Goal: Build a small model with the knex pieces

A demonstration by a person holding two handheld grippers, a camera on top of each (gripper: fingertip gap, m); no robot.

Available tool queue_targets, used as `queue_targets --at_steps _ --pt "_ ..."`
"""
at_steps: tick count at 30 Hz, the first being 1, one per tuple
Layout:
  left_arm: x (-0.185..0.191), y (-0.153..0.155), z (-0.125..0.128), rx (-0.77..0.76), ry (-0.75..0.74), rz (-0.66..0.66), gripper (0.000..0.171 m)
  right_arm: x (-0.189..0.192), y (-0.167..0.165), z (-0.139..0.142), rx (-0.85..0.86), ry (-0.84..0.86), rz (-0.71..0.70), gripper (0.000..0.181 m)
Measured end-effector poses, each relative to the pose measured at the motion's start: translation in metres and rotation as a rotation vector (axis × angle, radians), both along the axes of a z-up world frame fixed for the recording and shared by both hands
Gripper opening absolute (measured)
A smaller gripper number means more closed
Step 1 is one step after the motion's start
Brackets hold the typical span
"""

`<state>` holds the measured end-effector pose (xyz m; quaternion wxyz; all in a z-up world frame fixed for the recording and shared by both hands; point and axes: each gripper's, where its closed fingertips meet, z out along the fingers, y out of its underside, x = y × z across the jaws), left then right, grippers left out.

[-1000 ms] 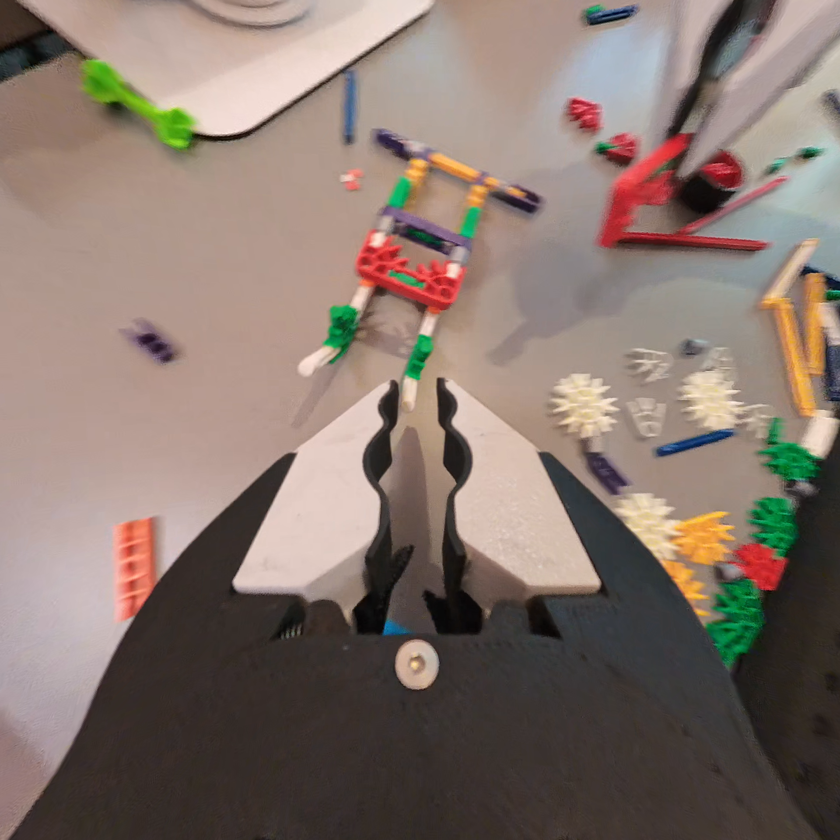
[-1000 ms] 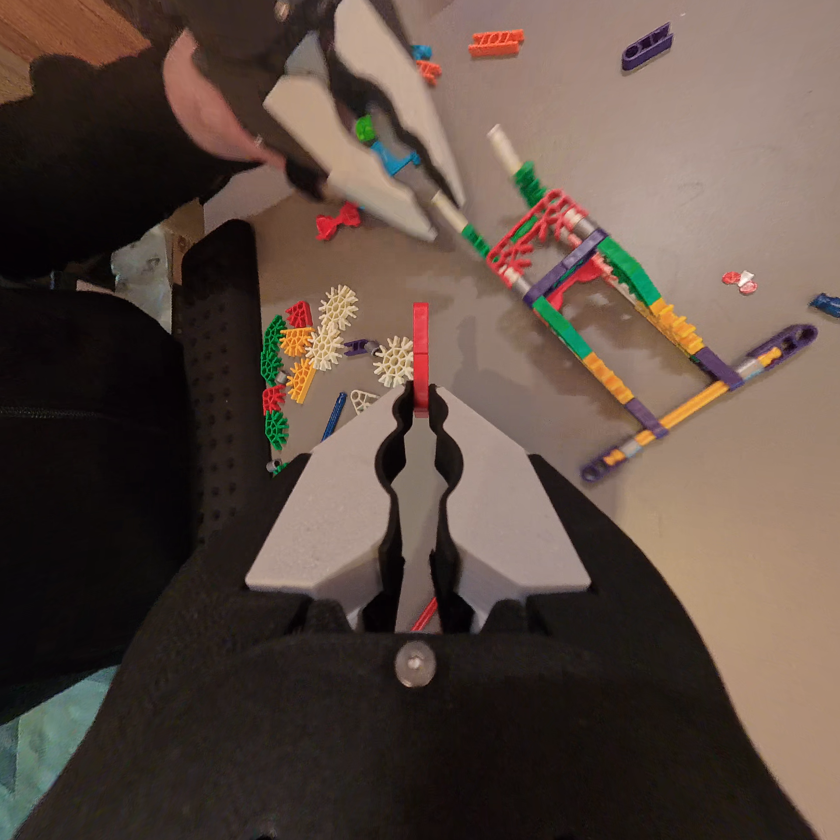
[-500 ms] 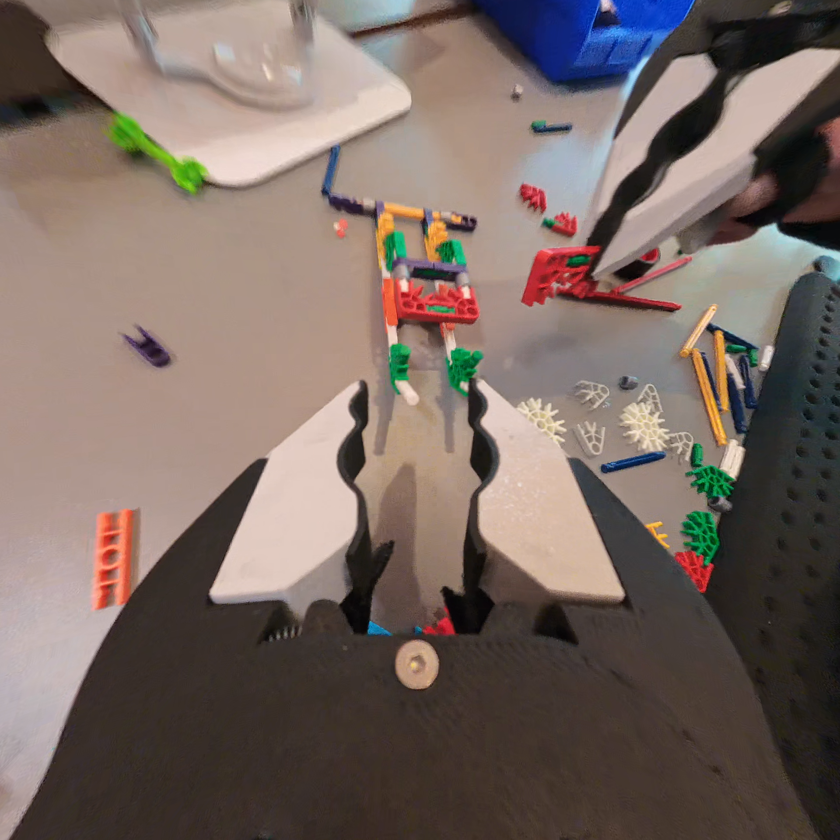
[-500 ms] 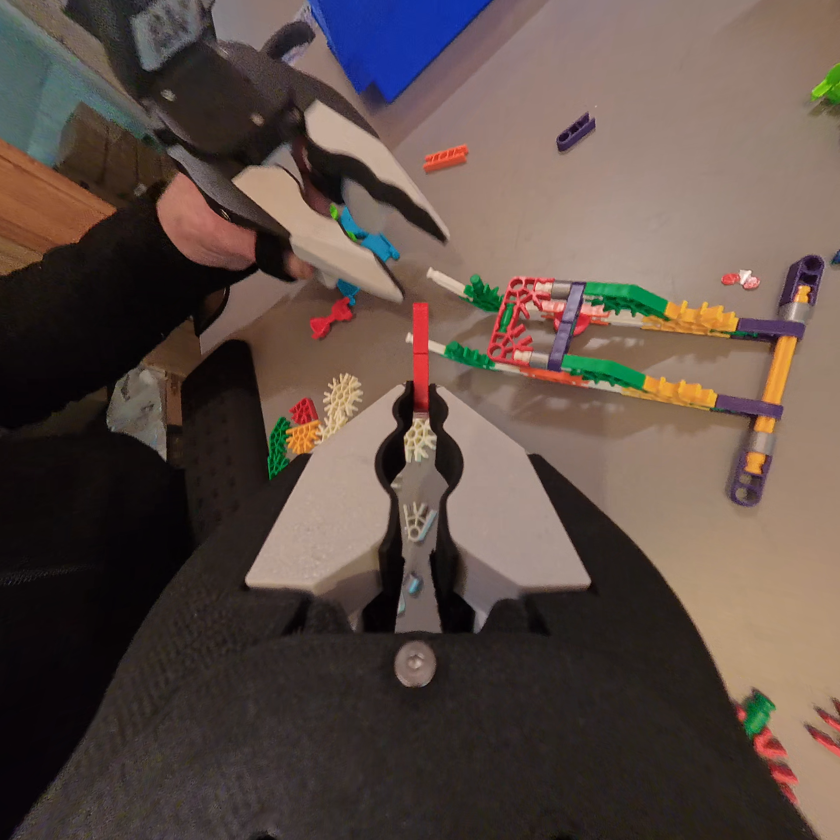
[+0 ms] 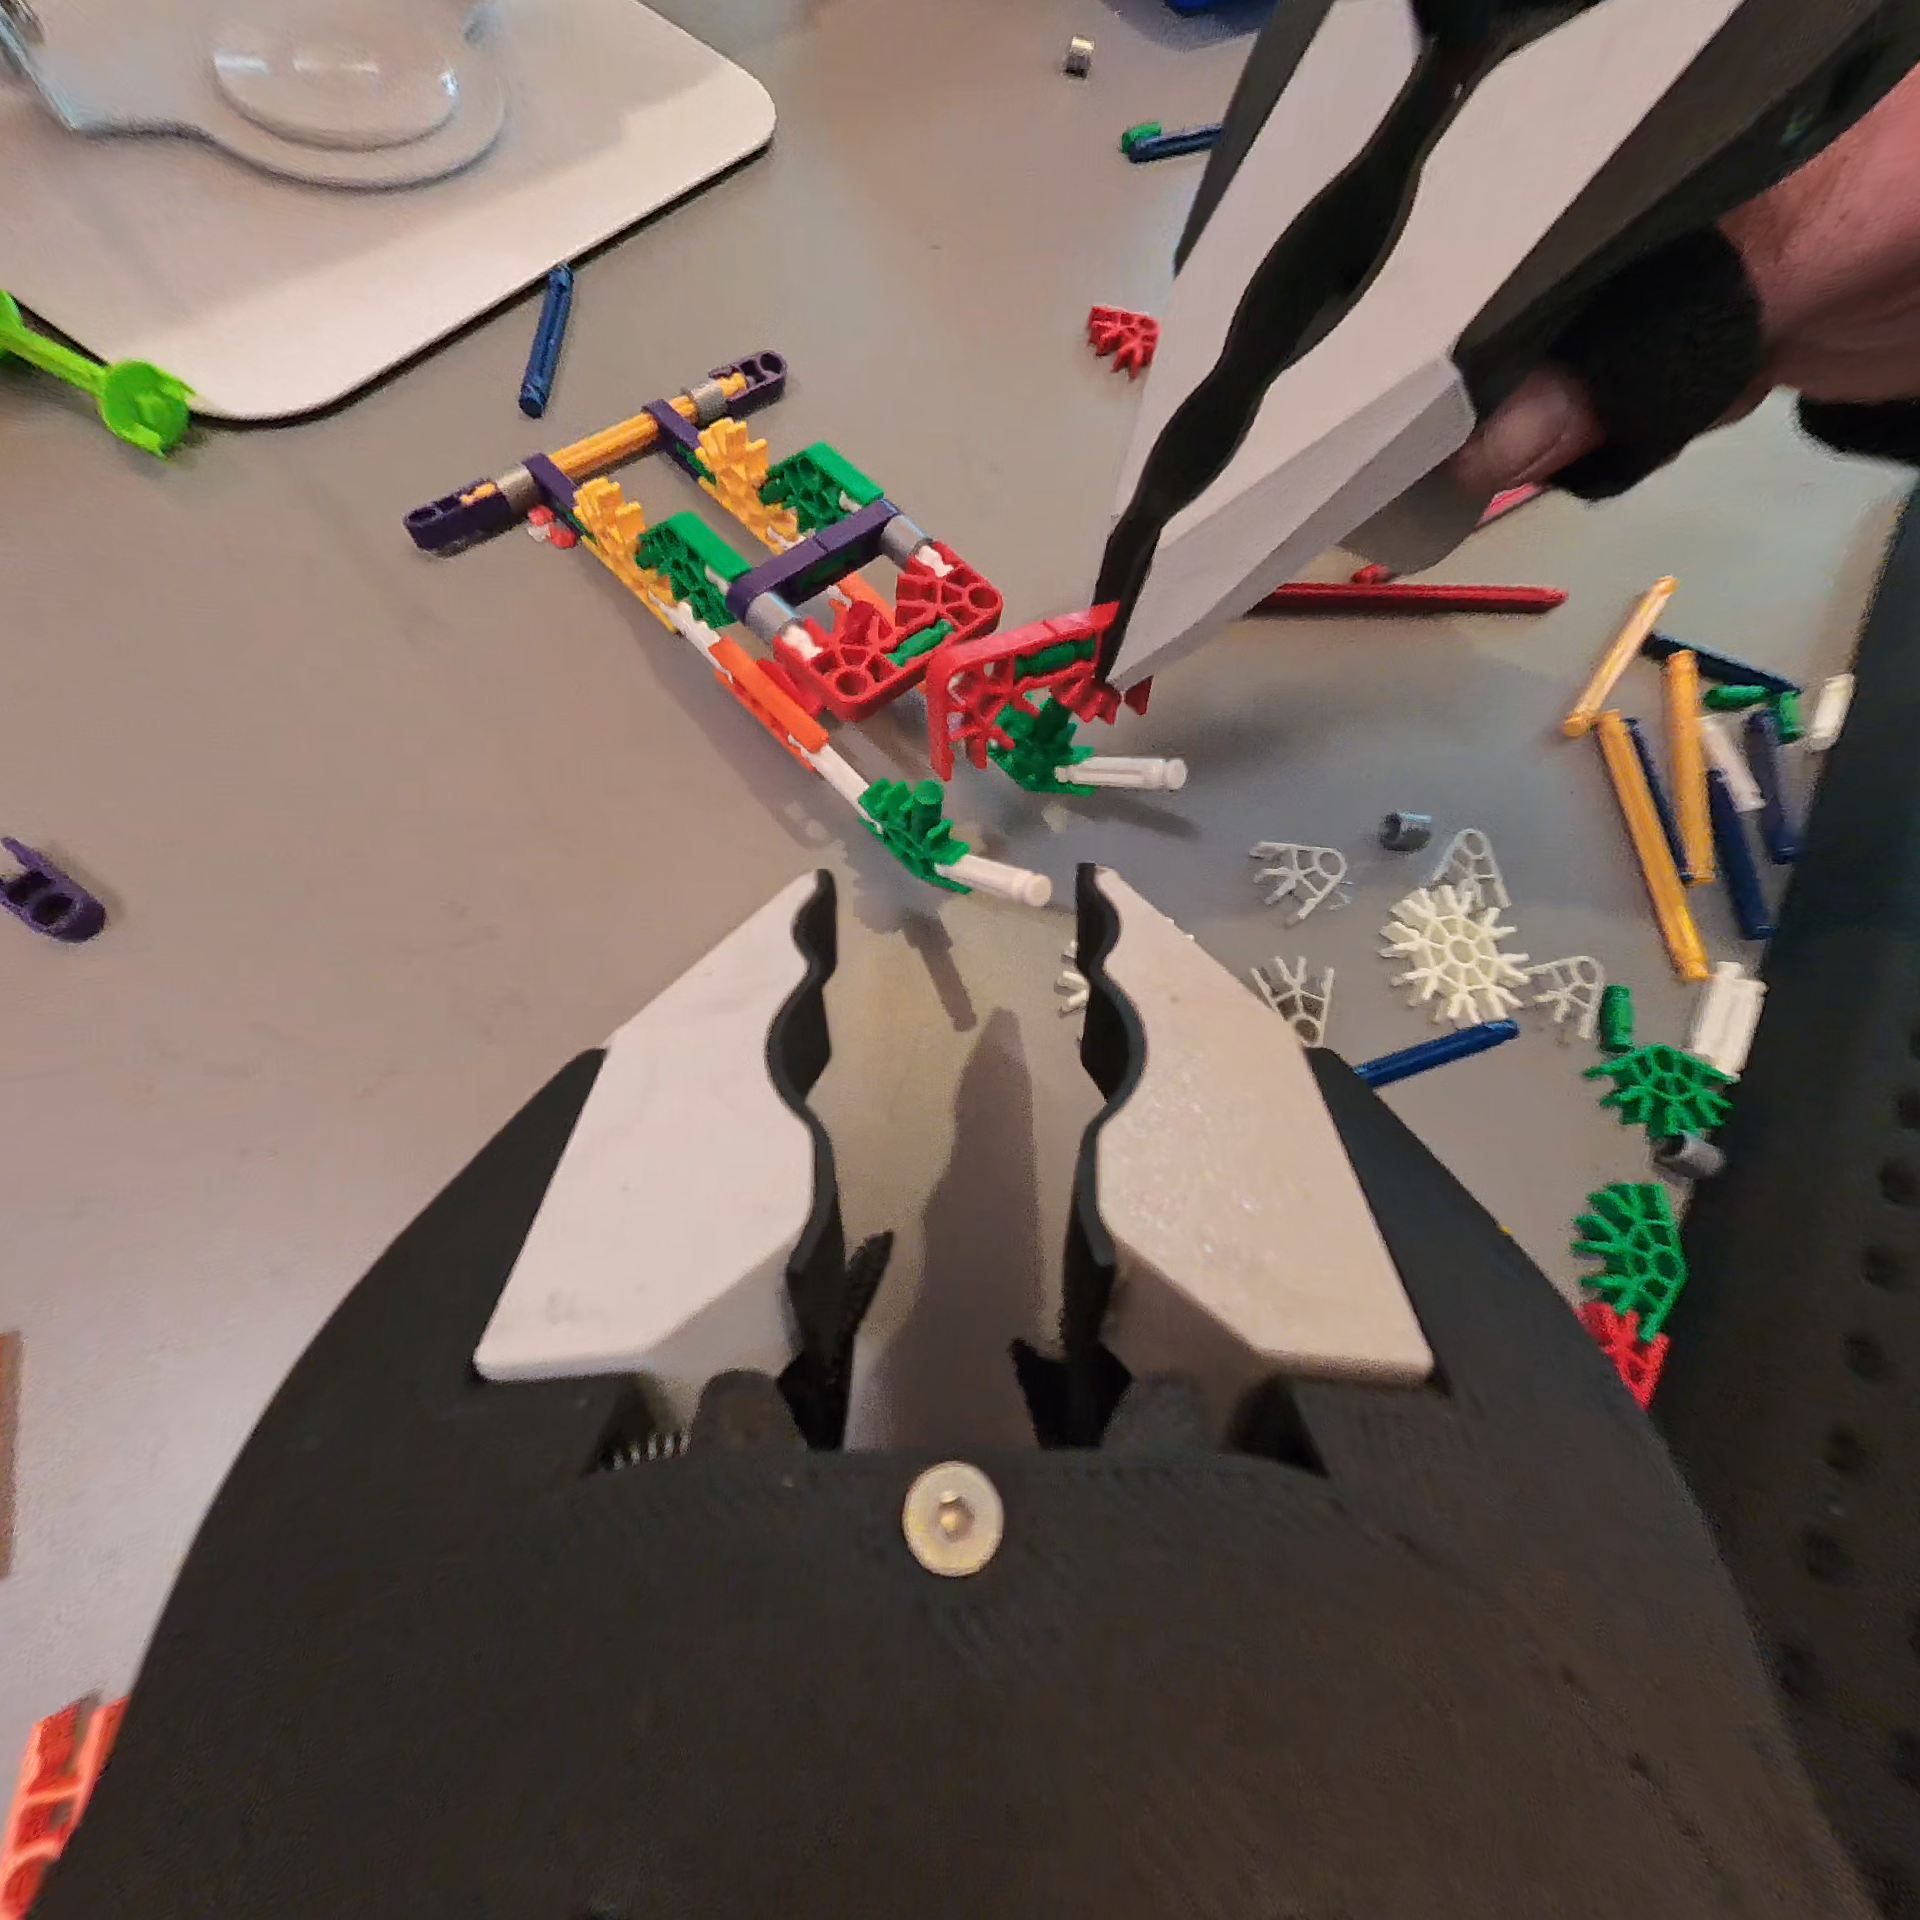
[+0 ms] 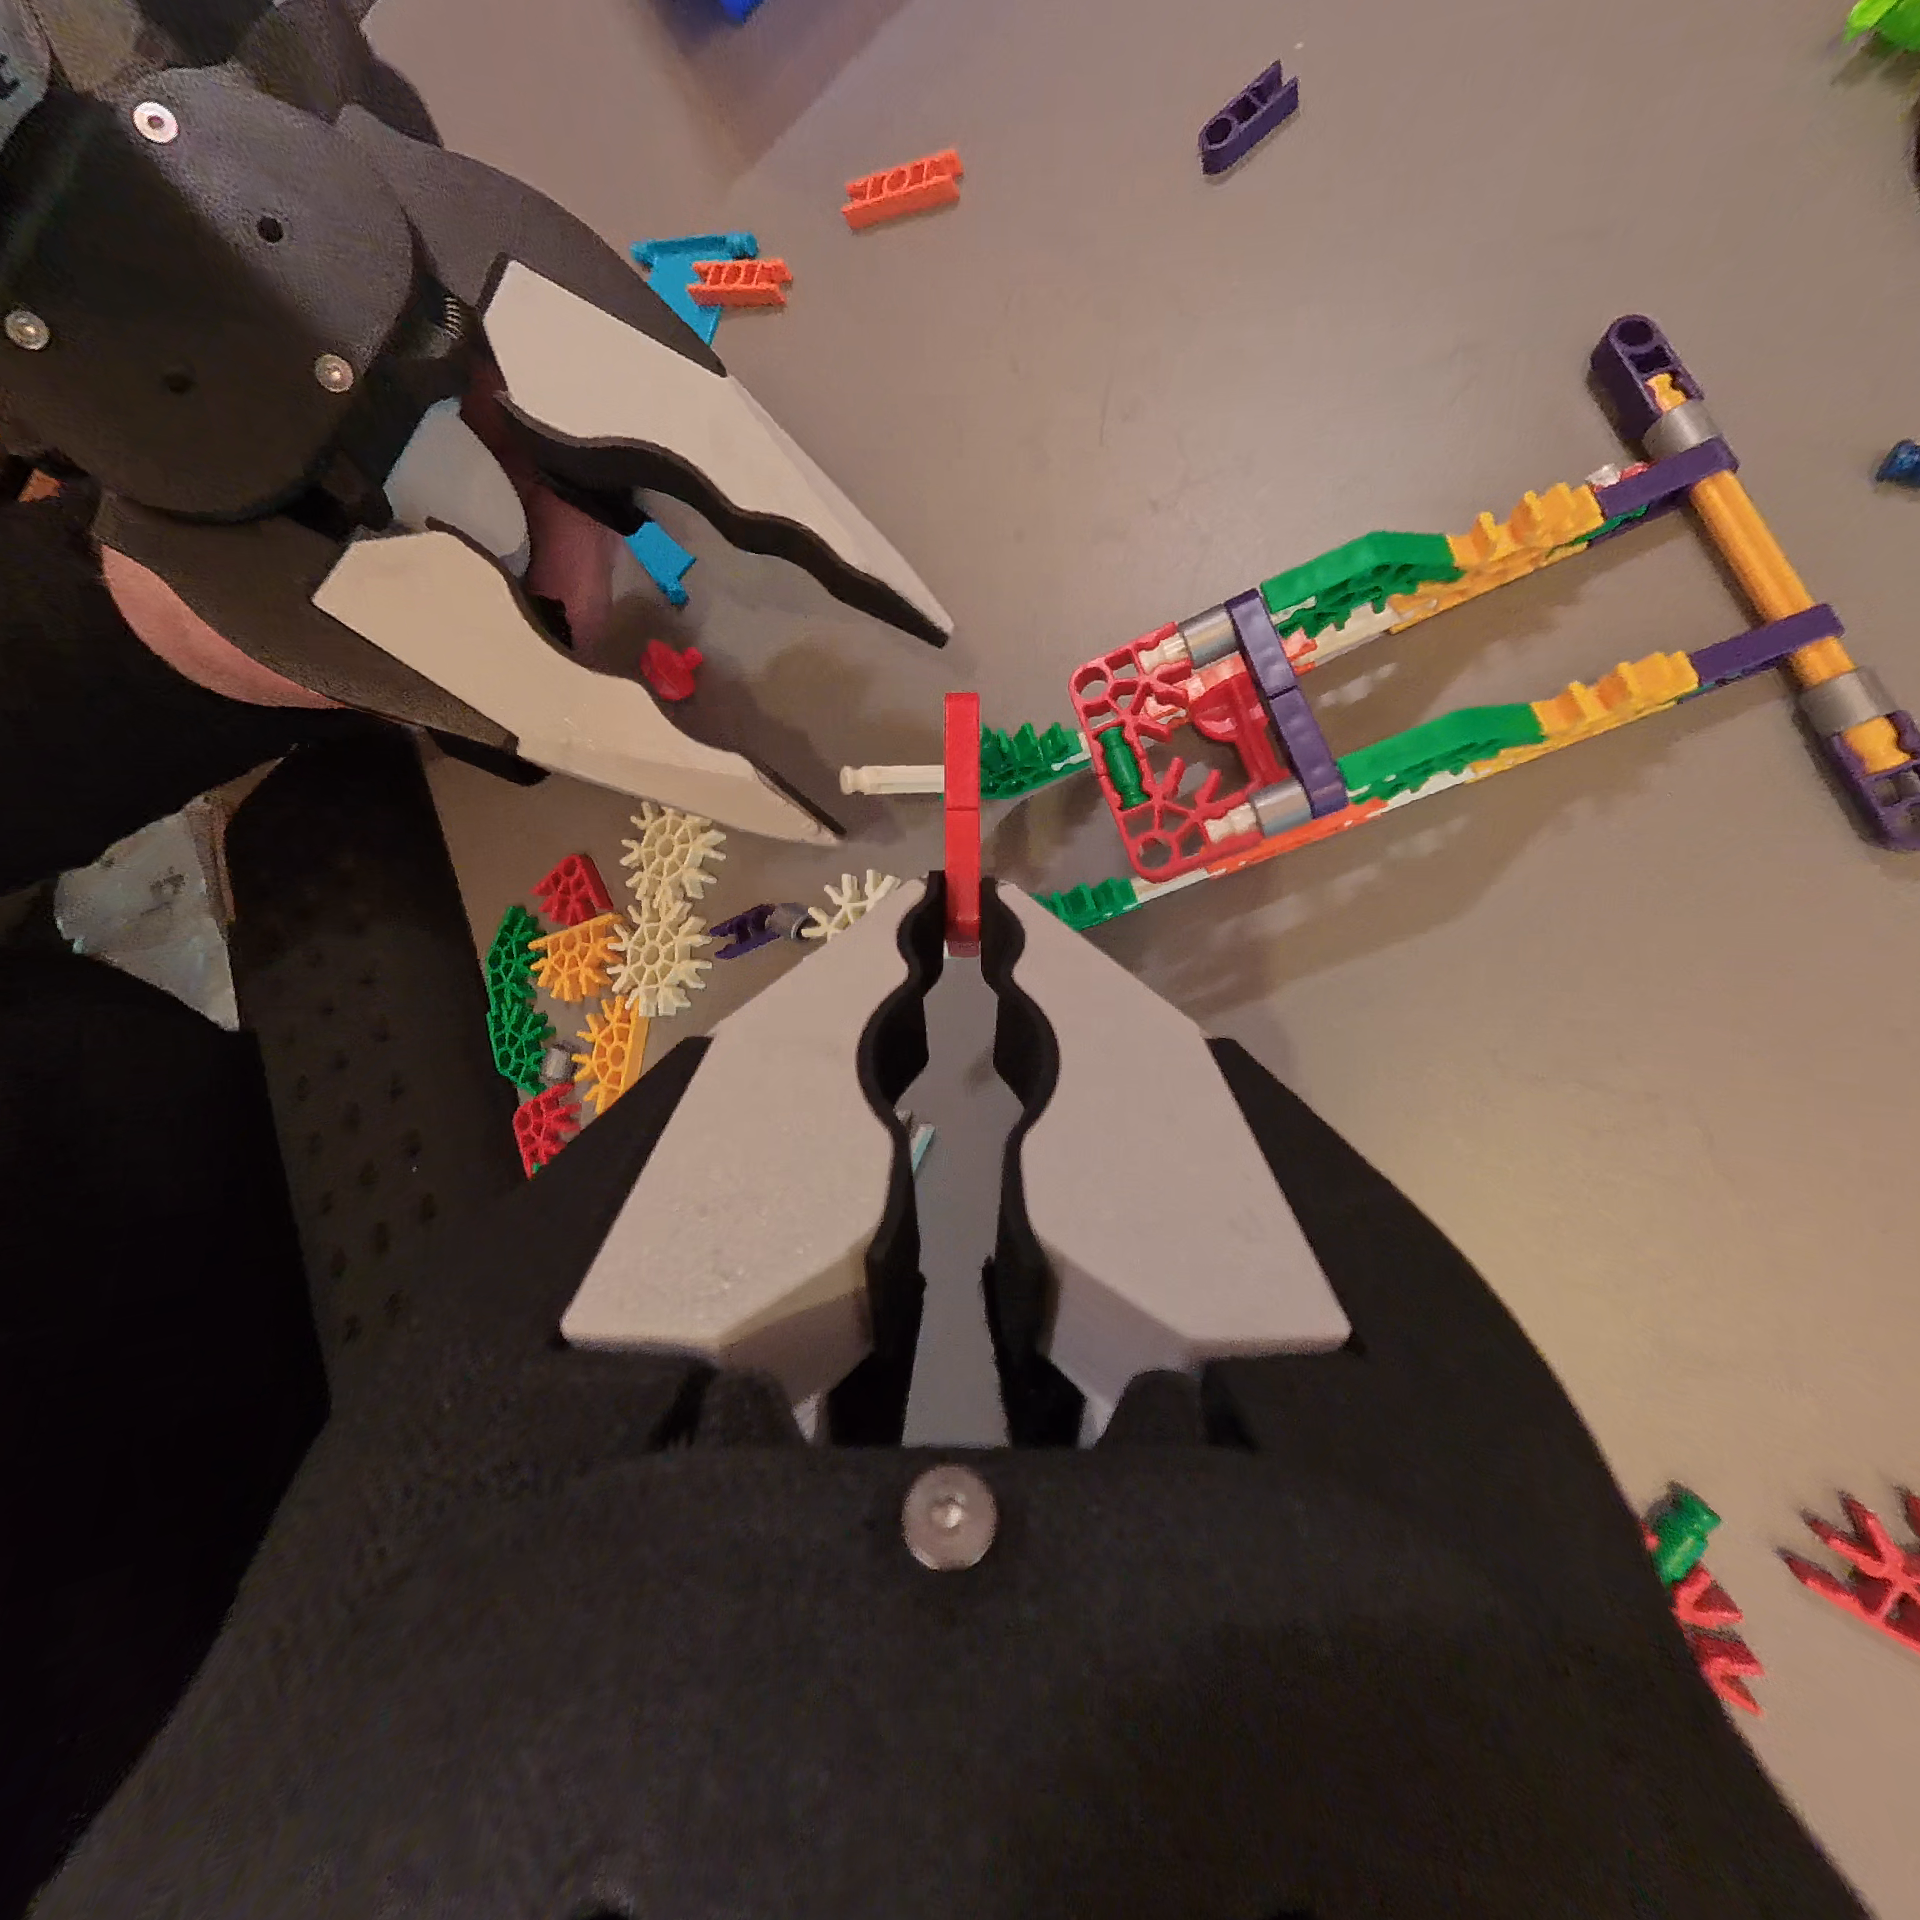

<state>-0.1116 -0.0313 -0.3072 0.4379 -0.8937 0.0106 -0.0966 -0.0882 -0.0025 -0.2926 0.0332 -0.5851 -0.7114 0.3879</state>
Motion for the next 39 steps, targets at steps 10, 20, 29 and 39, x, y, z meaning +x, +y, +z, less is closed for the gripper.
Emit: queue_targets --at_steps 10,20,29,39 --pt "0.008 0.013 -0.015 -0.047 0.181 0.033 0.038 -0.004 0.000 0.000 0.022 -0.047 0.146 0.003" --pt "0.003 0.022 -0.020 -0.071 0.205 0.148 0.028 -0.005 -0.005 -0.004 0.007 -0.074 0.219 0.003" --pt "0.007 0.014 -0.024 -0.097 0.196 0.175 0.039 0.003 -0.003 -0.007 0.031 -0.098 0.290 0.003" --pt "0.026 -0.011 -0.005 -0.006 0.139 0.117 0.063 0.013 -0.011 0.000 -0.032 -0.096 0.363 0.003"
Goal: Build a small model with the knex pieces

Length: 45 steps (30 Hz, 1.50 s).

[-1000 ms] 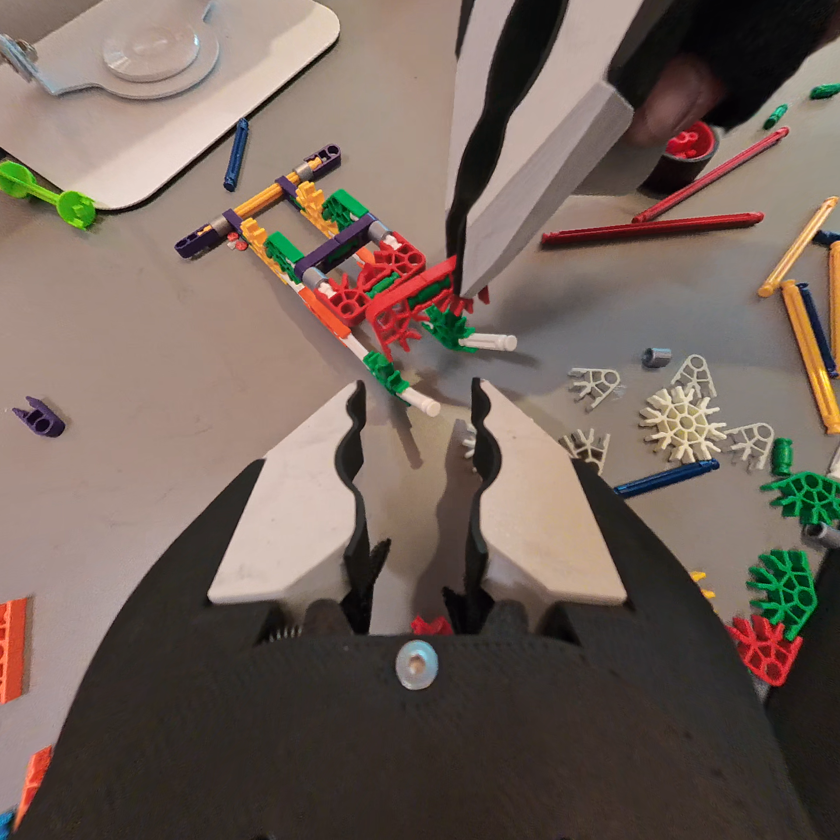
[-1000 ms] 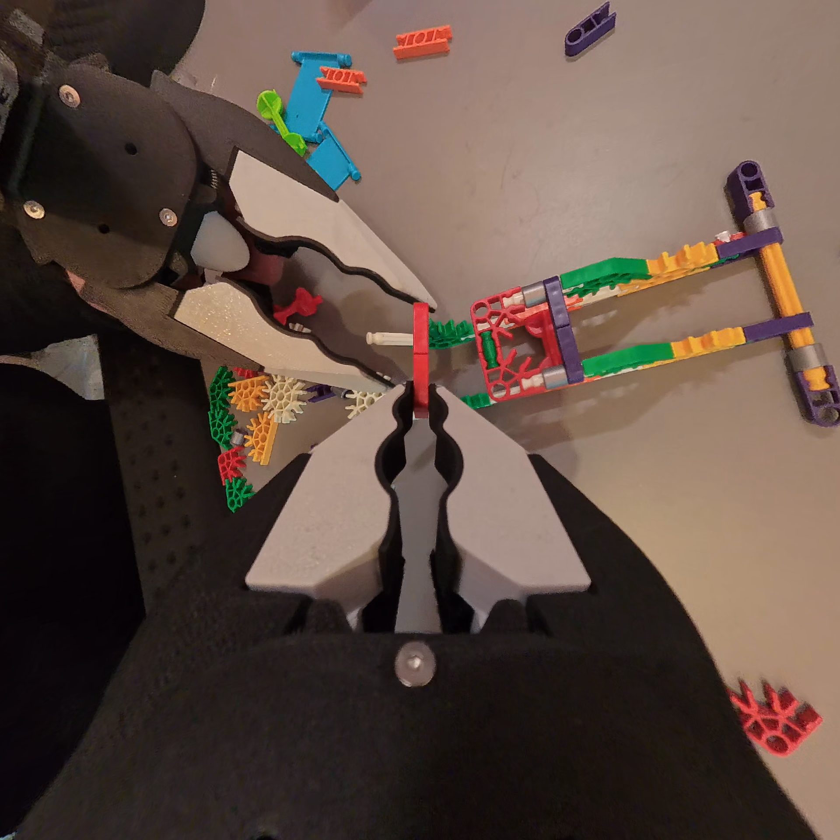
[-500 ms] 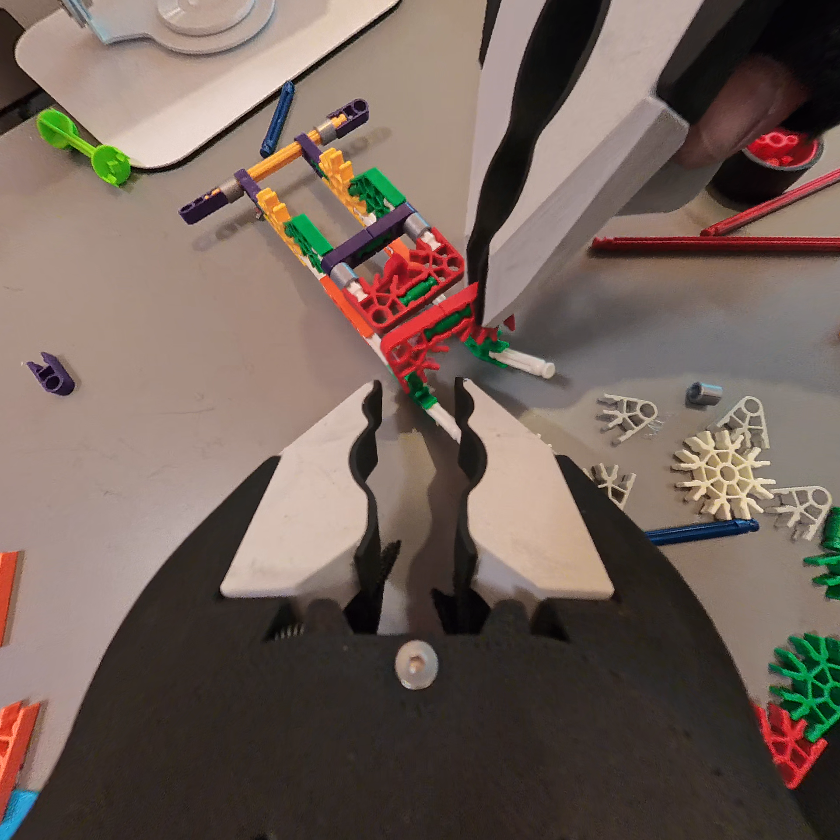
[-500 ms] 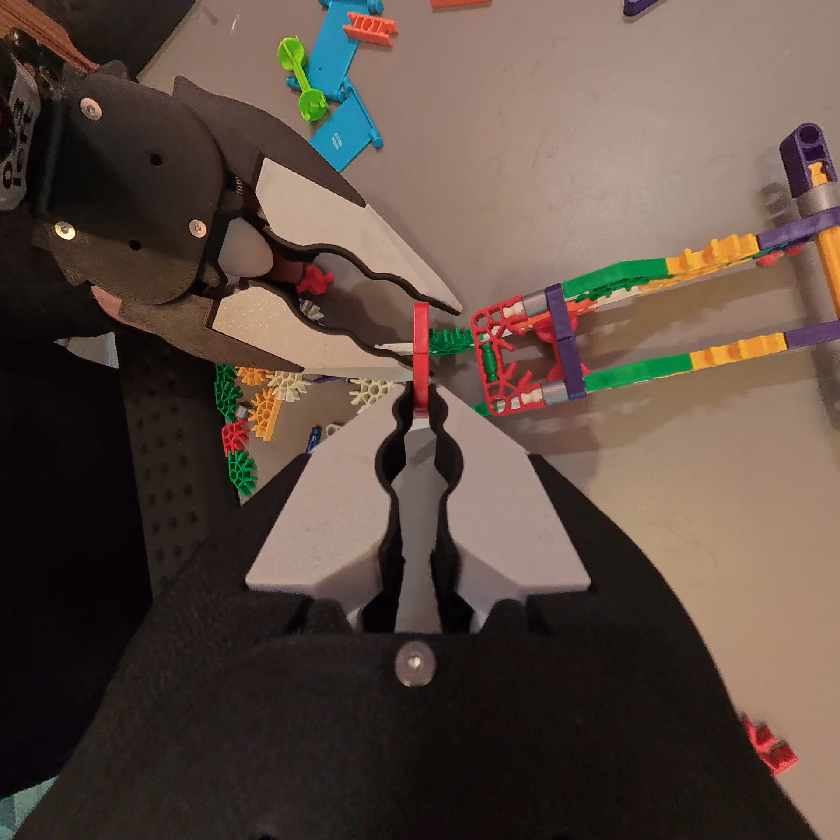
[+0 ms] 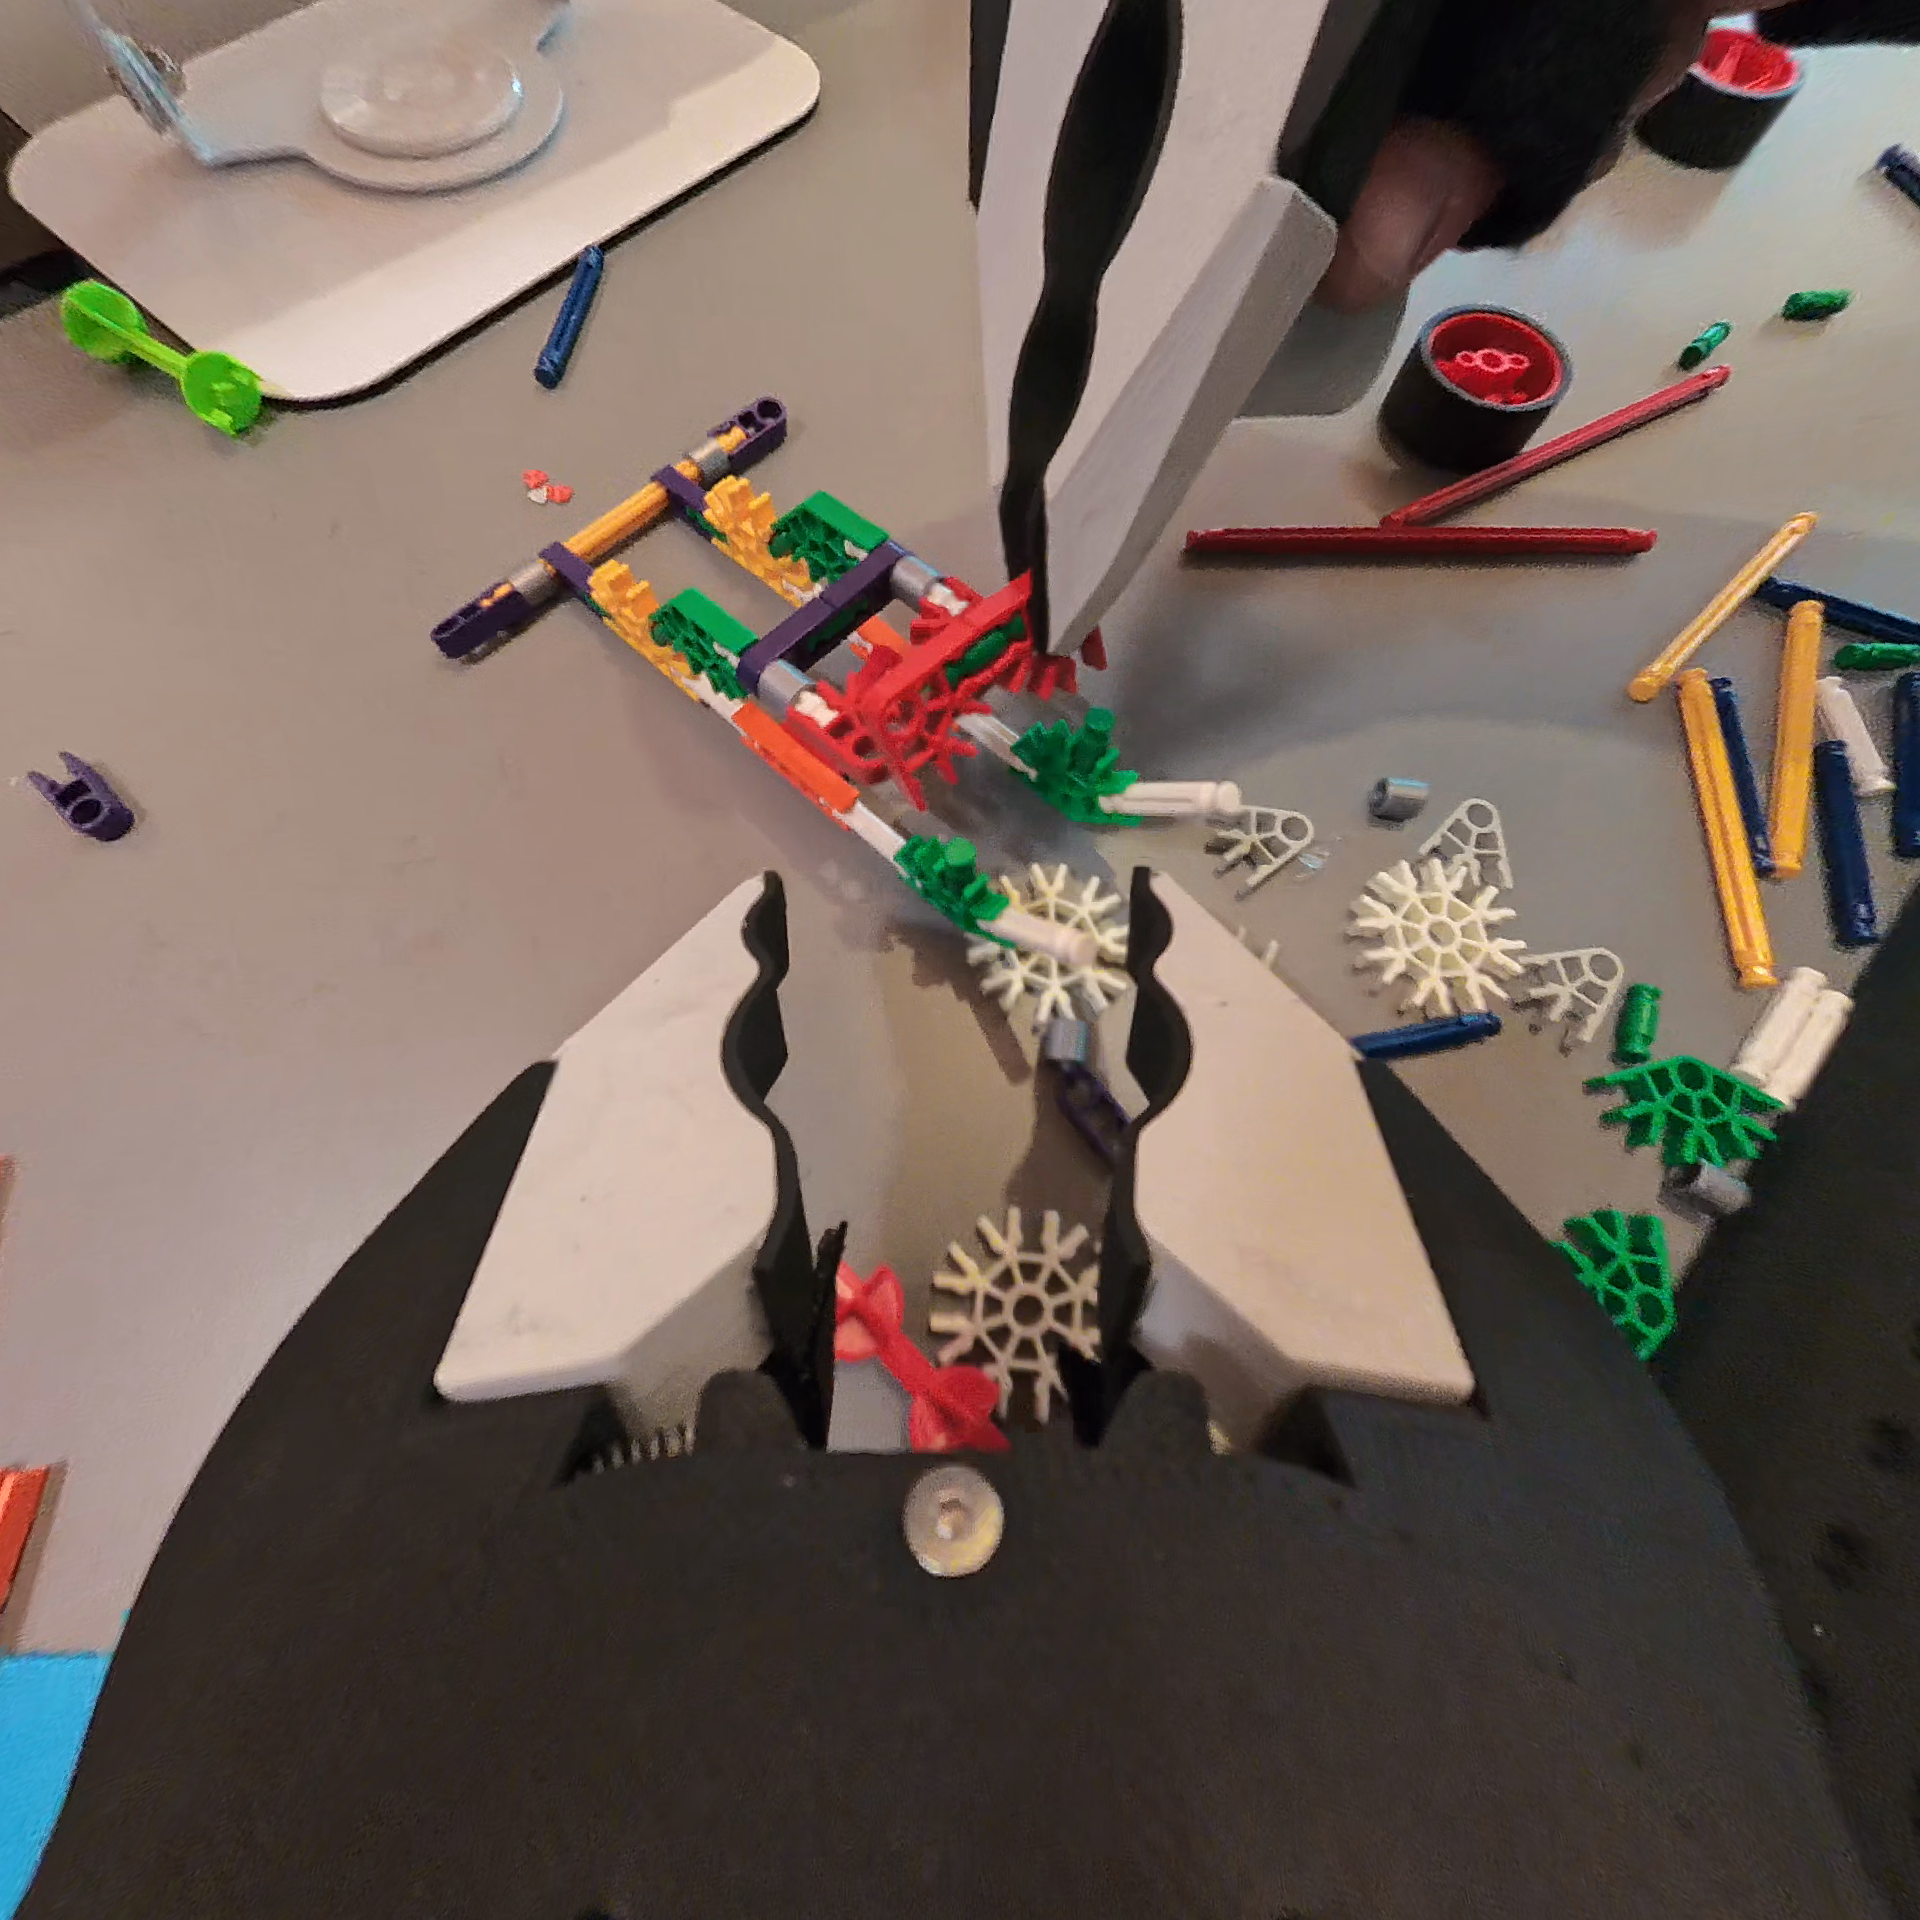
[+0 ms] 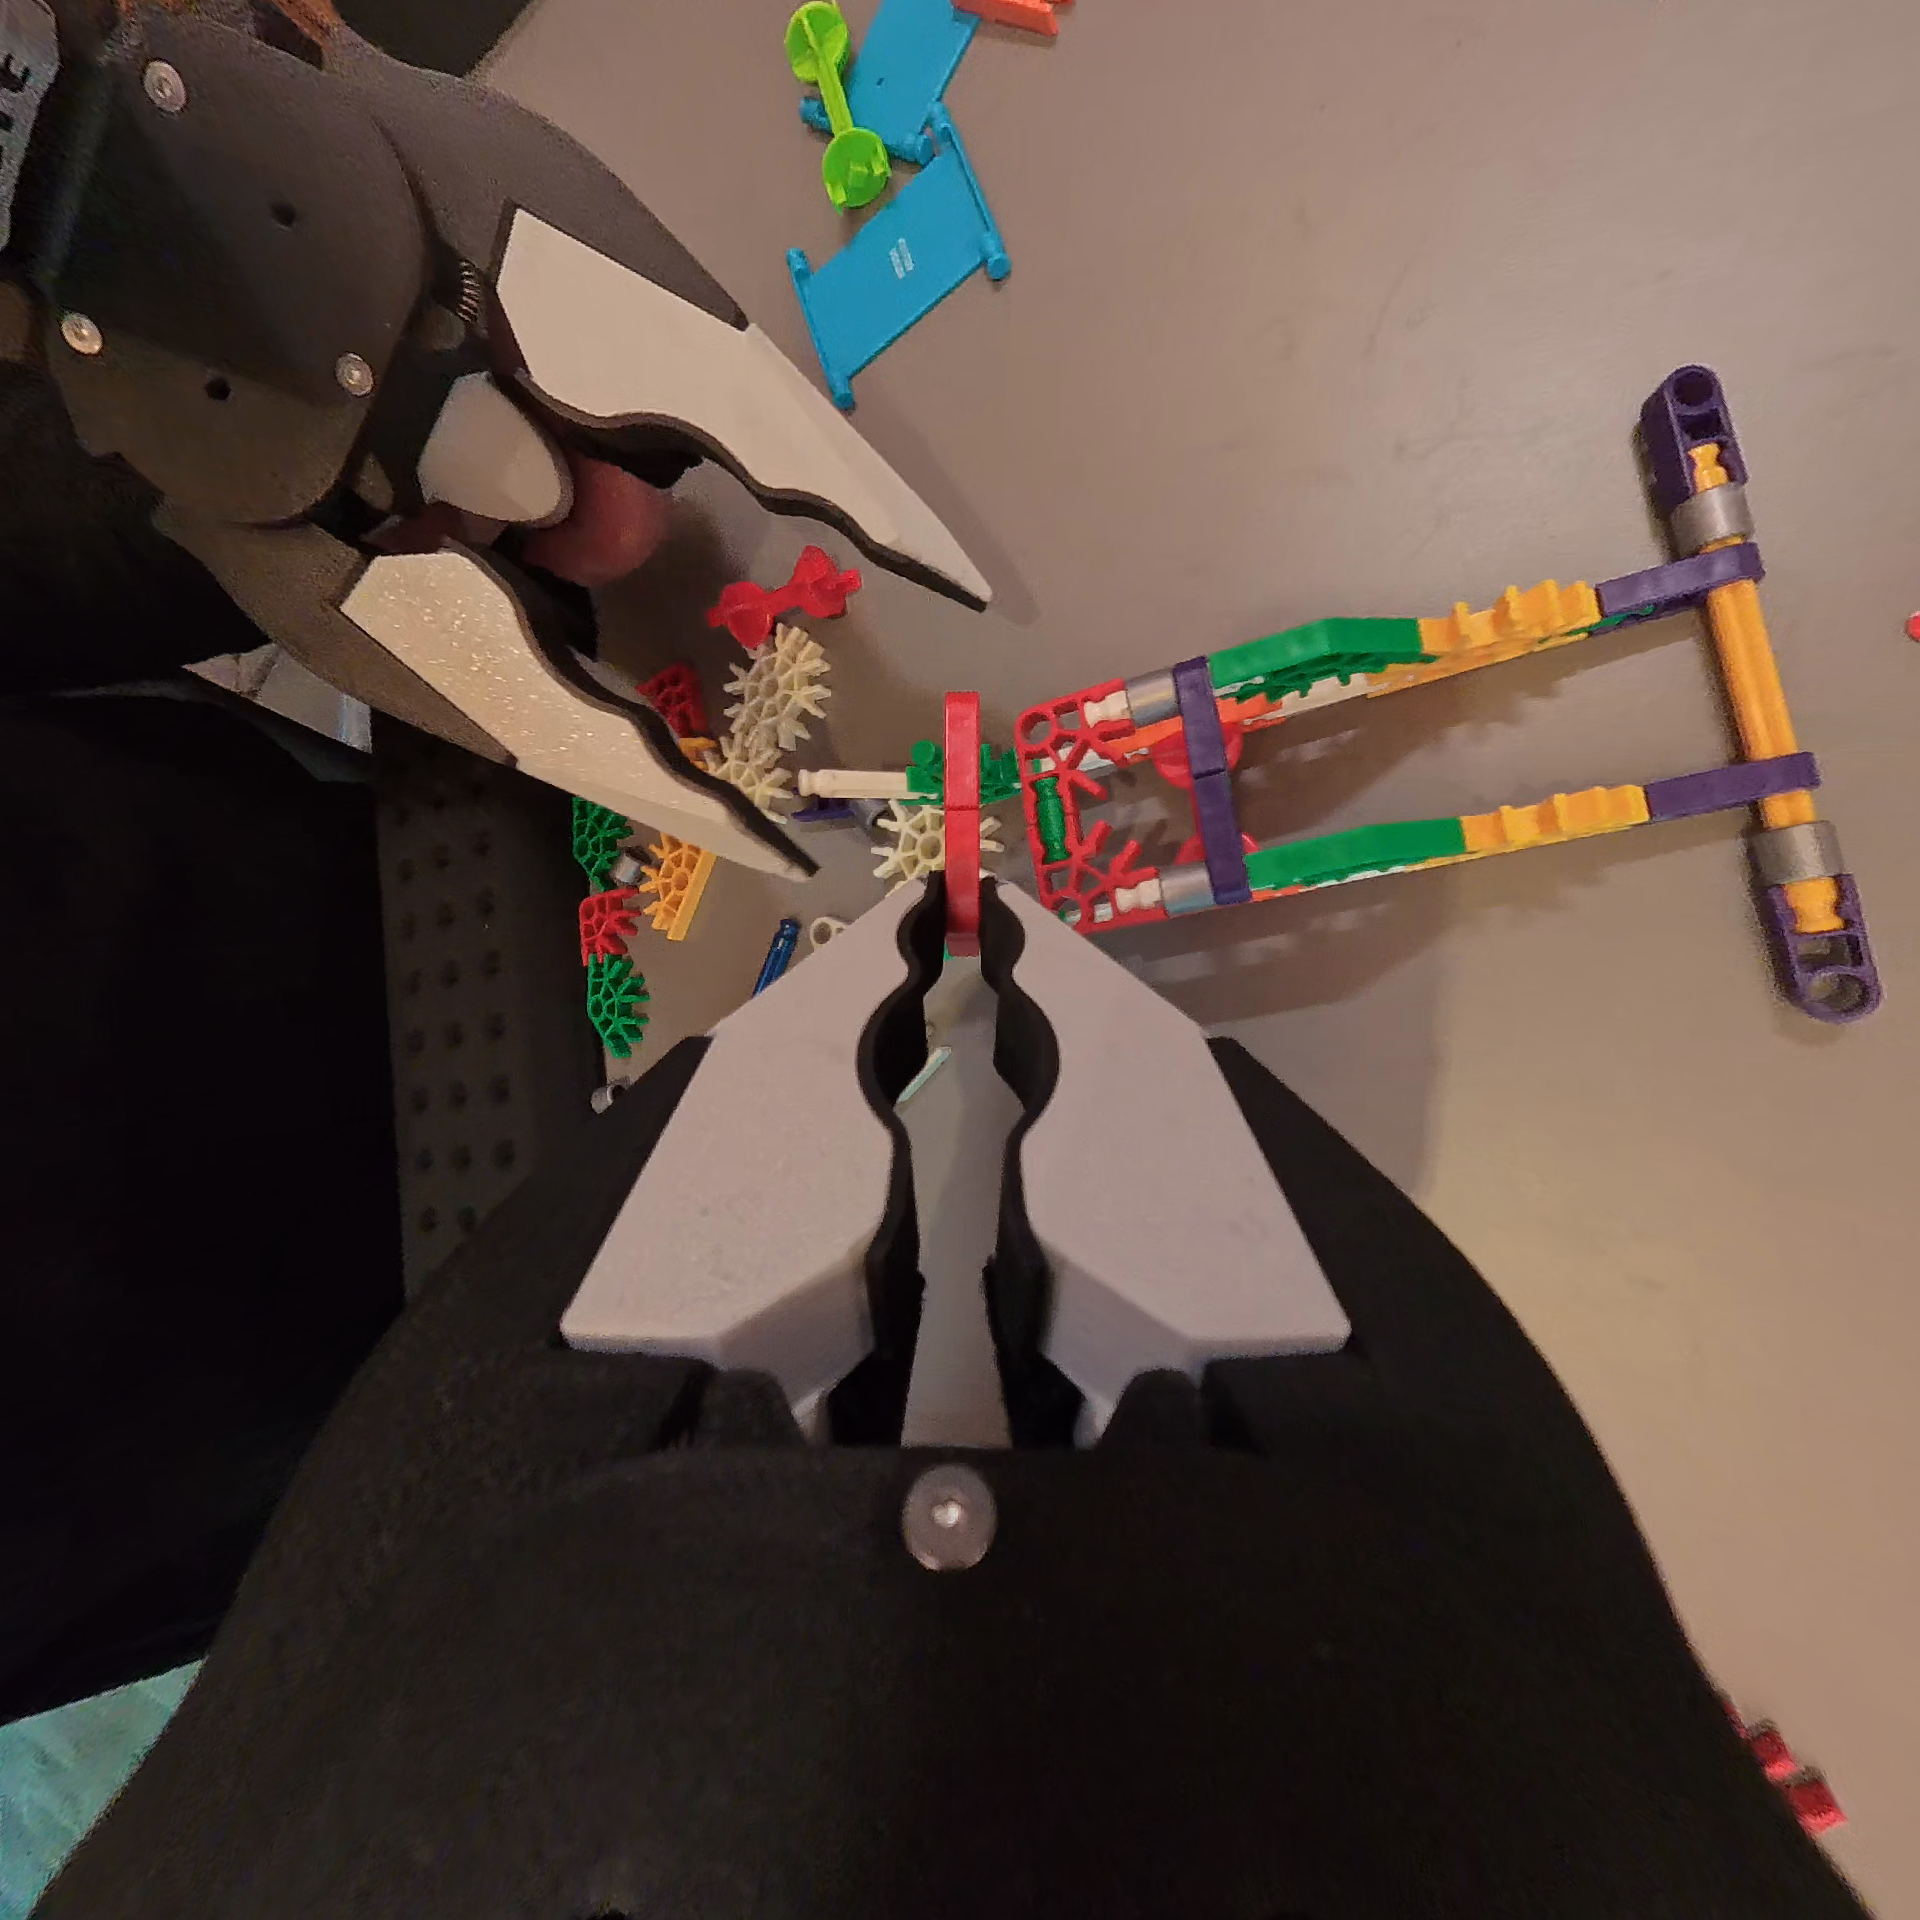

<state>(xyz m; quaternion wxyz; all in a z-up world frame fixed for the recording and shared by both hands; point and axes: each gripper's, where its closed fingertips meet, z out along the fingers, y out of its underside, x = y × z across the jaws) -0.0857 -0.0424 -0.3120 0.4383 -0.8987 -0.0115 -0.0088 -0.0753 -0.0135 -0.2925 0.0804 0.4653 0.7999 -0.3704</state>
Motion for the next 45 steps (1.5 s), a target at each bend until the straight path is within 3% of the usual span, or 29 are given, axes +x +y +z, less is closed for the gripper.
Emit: queue_targets --at_steps 4,12,14,21,27,32,38,45 --pt "0.012 -0.016 0.008 0.030 0.005 -0.002 0.067 0.005 -0.007 0.006 -0.041 -0.004 0.014 0.003" --pt "0.020 -0.004 -0.020 -0.081 0.048 0.044 0.034 0.009 -0.012 -0.003 0.005 -0.030 0.059 0.003" --pt "0.019 -0.001 -0.022 -0.079 0.063 0.048 0.020 0.009 -0.011 -0.005 0.021 -0.034 0.058 0.003" --pt "0.017 0.006 -0.020 -0.049 0.096 0.054 0.000 0.012 -0.006 -0.005 0.077 -0.012 0.071 0.003" --pt "0.016 0.010 -0.018 -0.037 0.108 0.059 0.000 0.006 0.006 -0.002 0.122 0.009 0.066 0.003" --pt "0.008 0.006 -0.009 -0.007 0.023 0.044 0.037 0.003 0.011 -0.006 0.146 0.013 0.073 0.003" --pt "-0.010 0.010 0.010 0.062 -0.058 -0.097 0.030 0.001 0.014 -0.003 0.150 0.025 0.093 0.003" --pt "-0.005 0.028 -0.007 -0.015 -0.094 -0.284 0.028 0.001 0.018 -0.005 0.162 0.011 0.111 0.003"
